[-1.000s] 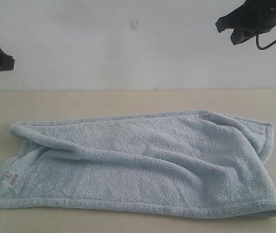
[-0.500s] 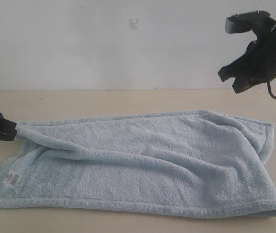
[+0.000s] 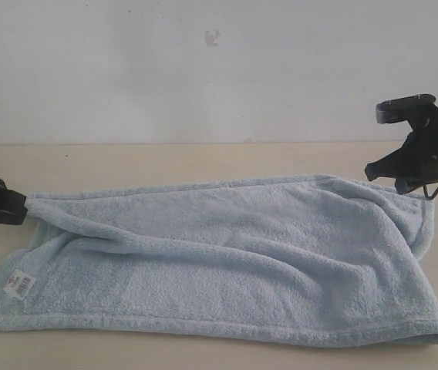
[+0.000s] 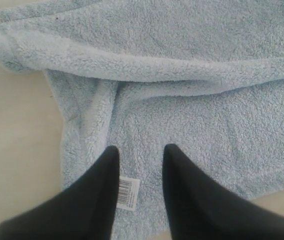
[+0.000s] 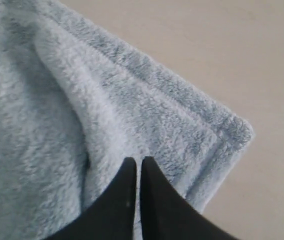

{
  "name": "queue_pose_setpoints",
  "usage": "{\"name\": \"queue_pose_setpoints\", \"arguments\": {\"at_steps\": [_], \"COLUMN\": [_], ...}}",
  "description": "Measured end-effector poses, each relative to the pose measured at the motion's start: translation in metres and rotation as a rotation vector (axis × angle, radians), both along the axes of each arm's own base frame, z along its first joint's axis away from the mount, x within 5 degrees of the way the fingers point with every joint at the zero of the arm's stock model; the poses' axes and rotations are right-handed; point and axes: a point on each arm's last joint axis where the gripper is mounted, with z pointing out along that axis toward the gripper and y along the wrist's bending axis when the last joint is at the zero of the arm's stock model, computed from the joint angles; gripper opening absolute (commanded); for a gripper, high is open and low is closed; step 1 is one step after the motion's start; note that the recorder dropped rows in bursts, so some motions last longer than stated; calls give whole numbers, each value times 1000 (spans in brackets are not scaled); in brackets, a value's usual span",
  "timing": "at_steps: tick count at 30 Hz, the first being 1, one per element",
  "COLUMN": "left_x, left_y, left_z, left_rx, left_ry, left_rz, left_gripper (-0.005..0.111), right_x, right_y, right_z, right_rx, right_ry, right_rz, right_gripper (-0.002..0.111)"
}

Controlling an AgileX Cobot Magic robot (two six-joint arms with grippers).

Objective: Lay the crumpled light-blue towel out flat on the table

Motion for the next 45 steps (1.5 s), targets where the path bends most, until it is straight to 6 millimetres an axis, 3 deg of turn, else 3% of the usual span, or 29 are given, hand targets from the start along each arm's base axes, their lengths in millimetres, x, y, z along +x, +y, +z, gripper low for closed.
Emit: {"name": "queue_pose_setpoints", "arguments": {"at_steps": [6,14,21,28,45], "left_x": [1,2,3,3,3], "left_y": [0,0,1,1,1], "left_z": [1,1,2,2,2], "left_rx": [-4,-3,3,-2,-7], "left_ry": [-13,-16,-34,-38,-38], "left_rz": [12,14,23,28,31], "left_gripper": [29,29,29,29,29], "right_x": [22,41,43,40,40], "right_y": [-13,-14,-22,-48,-45], "right_z": [-18,-35,-37,-37,-50], "right_rx": [-16,-26,-52,-55,-31], "right_ry": [16,72,66,73,106], "right_rz": [-15,-8,-31,-90,-47], "right_gripper": [3,3,3,3,3]}}
